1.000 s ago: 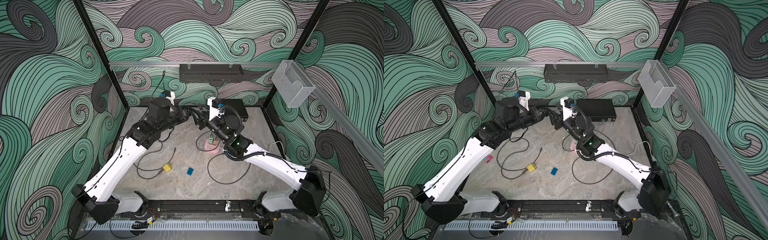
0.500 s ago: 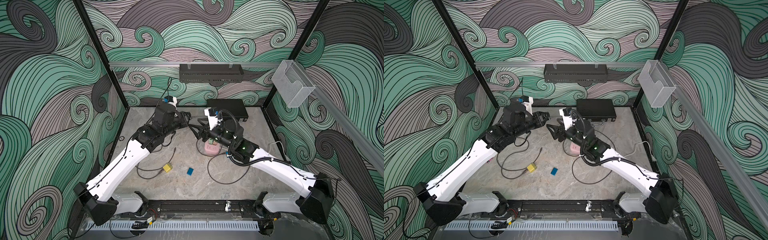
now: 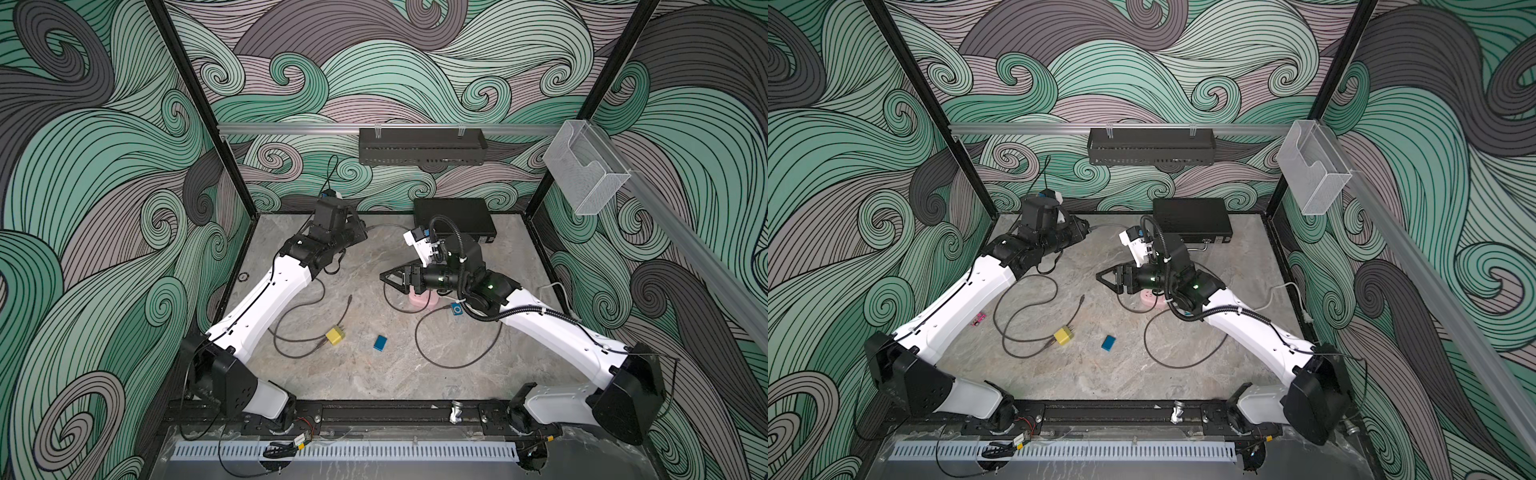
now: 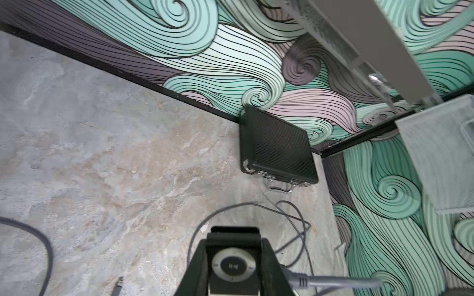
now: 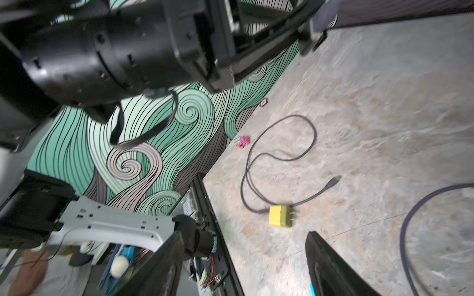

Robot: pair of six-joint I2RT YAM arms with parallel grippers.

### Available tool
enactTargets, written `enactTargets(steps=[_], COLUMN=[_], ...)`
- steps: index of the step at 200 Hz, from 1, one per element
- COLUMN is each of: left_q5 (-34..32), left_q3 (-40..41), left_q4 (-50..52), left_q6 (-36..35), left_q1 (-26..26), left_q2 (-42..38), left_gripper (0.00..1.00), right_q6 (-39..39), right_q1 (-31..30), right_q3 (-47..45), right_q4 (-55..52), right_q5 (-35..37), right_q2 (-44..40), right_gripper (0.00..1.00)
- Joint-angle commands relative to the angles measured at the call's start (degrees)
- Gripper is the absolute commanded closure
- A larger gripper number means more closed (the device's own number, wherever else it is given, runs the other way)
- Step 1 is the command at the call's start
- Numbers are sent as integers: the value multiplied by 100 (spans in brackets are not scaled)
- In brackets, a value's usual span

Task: Charge mp3
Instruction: Insert the charging cable into the MP3 player, then place the MP3 player at the center of the board.

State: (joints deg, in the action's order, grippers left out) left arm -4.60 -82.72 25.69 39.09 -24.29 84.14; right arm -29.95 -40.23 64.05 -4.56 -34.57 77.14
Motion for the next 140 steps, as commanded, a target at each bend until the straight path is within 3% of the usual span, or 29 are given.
enactTargets(steps=[1, 18, 55, 98, 140], left_q5=[-175, -313, 15, -432, -568], left_q3=[-430, -692, -1706, -3315, -5102], left_q4=[555, 817, 1201, 1787, 2242], left_q6=[-263, -510, -1120, -1334, -1430], left_q1=[446, 852, 1740, 2275, 2486], left_q2=[182, 284, 777, 2103, 3740], left_gripper=[84, 84, 83, 82, 82], right_q6=[352, 474, 307, 121, 112], right_q1=[73, 255, 981, 1680, 1917], right_q3=[499, 769, 1313, 1946, 2459], right_q4=[-813, -1113, -1330, -1283, -1399], right_q5=[-707, -513, -610, -666, -646], right_q2=[-172, -299, -167, 425, 1200], right_gripper=[25, 25, 26, 27, 28])
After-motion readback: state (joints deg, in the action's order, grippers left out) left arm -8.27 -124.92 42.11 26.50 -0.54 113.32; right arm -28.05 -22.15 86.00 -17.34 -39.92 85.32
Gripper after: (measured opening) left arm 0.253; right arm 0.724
